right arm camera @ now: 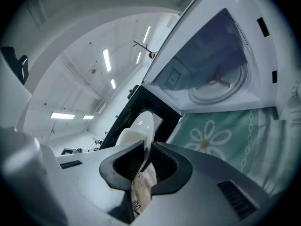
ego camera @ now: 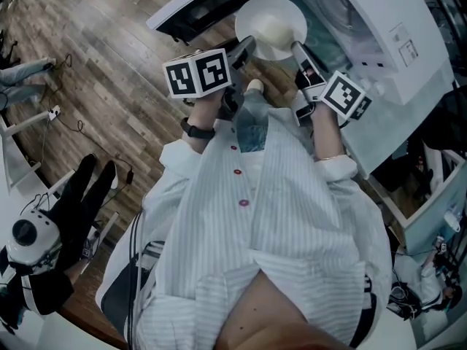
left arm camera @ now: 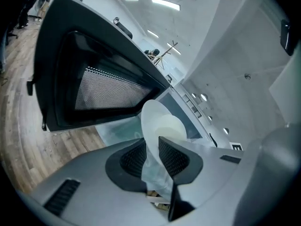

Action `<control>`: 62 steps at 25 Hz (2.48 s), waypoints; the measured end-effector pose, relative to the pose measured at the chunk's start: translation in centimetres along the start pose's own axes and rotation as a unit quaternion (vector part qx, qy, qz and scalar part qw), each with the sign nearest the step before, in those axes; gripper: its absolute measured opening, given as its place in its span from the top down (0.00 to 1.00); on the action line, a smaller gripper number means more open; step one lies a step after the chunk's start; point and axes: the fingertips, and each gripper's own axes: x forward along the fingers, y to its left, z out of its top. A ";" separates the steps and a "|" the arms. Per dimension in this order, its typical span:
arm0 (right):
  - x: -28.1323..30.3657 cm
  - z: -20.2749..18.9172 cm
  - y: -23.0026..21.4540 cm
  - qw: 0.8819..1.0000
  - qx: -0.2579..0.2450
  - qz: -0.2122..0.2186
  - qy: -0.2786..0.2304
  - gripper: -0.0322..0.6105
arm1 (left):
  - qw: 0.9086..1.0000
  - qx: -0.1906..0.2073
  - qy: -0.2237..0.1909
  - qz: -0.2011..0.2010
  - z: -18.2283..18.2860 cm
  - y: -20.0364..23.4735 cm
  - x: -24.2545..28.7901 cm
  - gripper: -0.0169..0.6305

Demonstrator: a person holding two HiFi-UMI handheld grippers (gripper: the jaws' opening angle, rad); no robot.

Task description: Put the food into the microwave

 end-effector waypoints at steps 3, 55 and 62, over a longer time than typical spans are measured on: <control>-0.1 1.6 -0.9 1.000 0.006 -0.006 -0.013 0.85 | 1.000 0.010 0.011 -0.008 0.8 -0.8 1.7 0.85; -5.3 5.1 -11.1 0.955 0.118 -0.187 -0.196 0.85 | 0.952 0.147 0.236 -0.127 -1.2 -5.4 16.3 0.84; -4.9 5.4 -13.4 0.944 0.120 -0.217 -0.218 0.85 | 0.947 0.168 0.244 -0.124 -1.8 -4.8 19.1 0.83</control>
